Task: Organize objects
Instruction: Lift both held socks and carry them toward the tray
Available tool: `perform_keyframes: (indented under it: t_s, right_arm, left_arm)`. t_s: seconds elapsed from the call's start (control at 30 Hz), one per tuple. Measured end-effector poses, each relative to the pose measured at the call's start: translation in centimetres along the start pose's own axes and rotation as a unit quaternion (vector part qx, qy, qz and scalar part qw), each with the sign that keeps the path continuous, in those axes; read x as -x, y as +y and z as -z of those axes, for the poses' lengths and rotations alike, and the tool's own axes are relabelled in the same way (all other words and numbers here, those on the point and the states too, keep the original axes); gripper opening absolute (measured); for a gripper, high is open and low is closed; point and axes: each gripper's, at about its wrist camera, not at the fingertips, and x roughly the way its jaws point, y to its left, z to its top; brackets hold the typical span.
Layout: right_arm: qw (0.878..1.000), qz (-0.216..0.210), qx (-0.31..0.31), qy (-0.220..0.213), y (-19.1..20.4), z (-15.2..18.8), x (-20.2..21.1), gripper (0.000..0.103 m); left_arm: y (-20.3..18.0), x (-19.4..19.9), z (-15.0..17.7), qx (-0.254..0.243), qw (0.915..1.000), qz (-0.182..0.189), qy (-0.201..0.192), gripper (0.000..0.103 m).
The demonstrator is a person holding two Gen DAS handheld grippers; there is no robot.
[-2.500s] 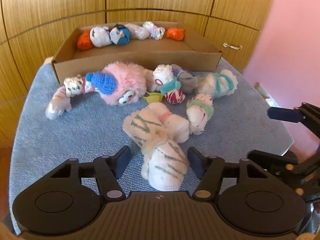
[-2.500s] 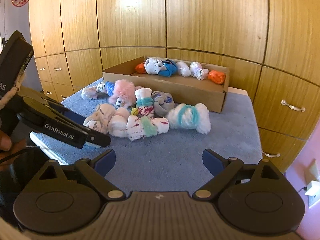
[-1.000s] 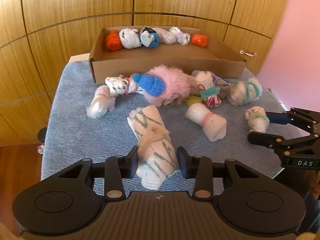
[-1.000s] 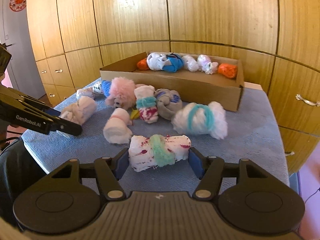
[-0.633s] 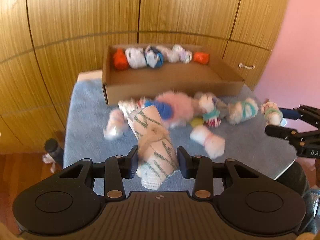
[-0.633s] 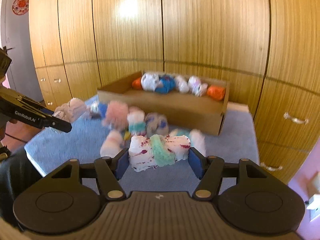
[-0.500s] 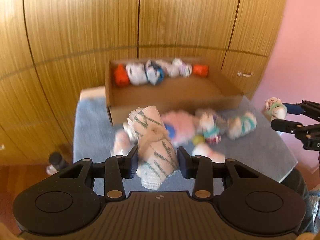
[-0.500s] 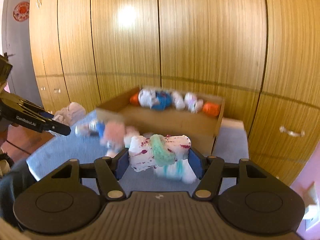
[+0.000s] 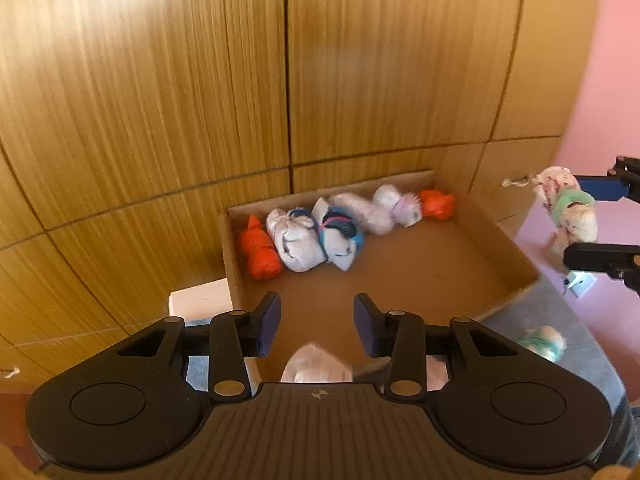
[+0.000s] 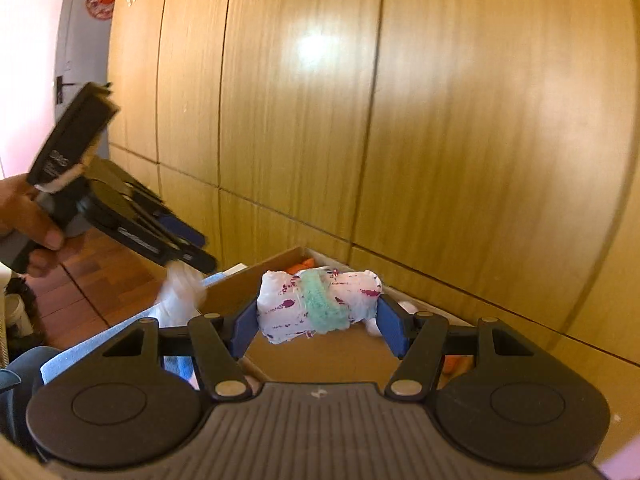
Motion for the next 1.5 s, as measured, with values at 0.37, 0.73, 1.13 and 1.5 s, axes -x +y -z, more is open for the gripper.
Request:
perform_keyframes:
  t_s: [0.37,0.73,1.13,1.5]
  right_arm:
    - [0.999,-0.019,-0.030,0.039,0.3,3.0,-5.6,0.059]
    - [0.998,-0.026,-0.055,0.027,1.7,4.7,-1.4,0.059]
    - [0.996,-0.029,-0.087,0.014,4.2,7.4,2.2,0.059]
    - [0.994,-0.015,-0.105,0.017,4.4,9.4,4.3,0.059]
  left_arm:
    - [-0.4,-0.7,5.7,0.043,0.9987,0.026,0.004,0.049]
    - [-1.5,0.2,10.0,0.030,0.9960,0.084,0.004,0.061]
    - [-2.3,1.1,14.1,0.068,0.9892,0.122,0.043,0.064]
    - [-2.8,0.5,14.0,0.087,0.9917,0.082,0.047,0.070]
